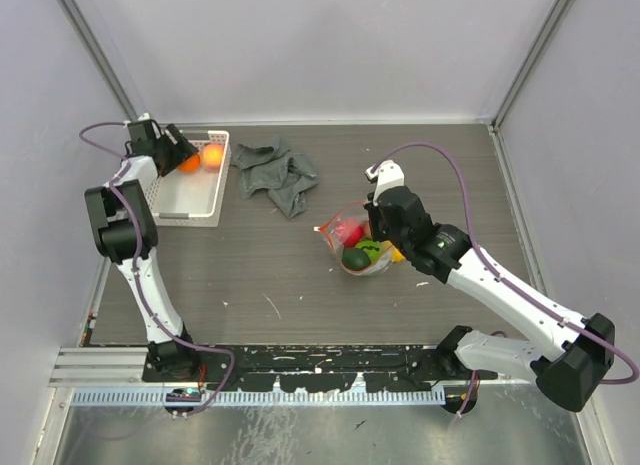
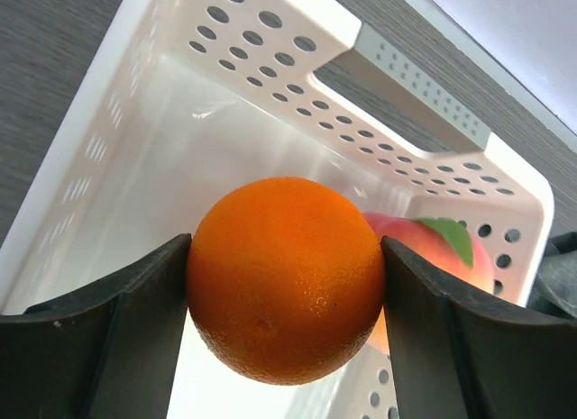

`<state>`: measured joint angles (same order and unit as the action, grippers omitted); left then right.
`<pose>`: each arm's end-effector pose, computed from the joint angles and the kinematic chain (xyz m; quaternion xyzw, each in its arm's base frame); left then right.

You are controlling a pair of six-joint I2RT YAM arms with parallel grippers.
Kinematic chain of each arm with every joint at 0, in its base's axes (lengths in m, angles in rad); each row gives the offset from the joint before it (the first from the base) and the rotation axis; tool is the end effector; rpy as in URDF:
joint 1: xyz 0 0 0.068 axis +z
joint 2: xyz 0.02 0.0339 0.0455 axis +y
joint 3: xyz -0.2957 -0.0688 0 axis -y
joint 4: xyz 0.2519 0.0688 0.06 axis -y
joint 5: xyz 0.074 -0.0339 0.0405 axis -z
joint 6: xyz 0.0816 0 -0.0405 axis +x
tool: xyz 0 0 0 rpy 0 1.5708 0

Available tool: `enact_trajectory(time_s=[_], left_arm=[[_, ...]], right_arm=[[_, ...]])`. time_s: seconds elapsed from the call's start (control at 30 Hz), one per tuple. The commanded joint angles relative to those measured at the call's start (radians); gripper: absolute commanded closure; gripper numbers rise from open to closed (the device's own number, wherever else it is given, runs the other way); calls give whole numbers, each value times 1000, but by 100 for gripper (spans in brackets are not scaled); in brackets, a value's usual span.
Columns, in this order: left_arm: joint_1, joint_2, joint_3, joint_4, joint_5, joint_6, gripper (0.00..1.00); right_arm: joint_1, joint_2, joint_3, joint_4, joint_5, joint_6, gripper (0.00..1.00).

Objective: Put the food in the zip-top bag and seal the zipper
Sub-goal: Pick up the fake fruit from the bin.

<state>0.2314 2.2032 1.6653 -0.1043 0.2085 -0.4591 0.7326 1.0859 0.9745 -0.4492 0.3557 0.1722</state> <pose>0.5539 0.1131 0.1823 -0.2571 0.8526 -0.1430 0.4319 0.2172 0.1572 0.3267 -0.1559 0.8514 0.0689 0.4960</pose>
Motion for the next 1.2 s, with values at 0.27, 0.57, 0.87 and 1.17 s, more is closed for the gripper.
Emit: enact_trajectory(time_s=[0.27,0.57,0.87,1.17], left_arm=[[-2,-295,-170,7,-81,-105,55],[-23,-520,-375,-34,-130,-185,55],[-149,-773,-549,-29,-66,-208,53],[-347,-1012,-680,-45,-91,-181,53]], right_arm=[[-1,-28,31,64,-4,0,99],[-2,-32,33,76,-17,9,99],[-2,-51,38,60,-32,32,99],[-1,-60,39,49,-51,59,99]])
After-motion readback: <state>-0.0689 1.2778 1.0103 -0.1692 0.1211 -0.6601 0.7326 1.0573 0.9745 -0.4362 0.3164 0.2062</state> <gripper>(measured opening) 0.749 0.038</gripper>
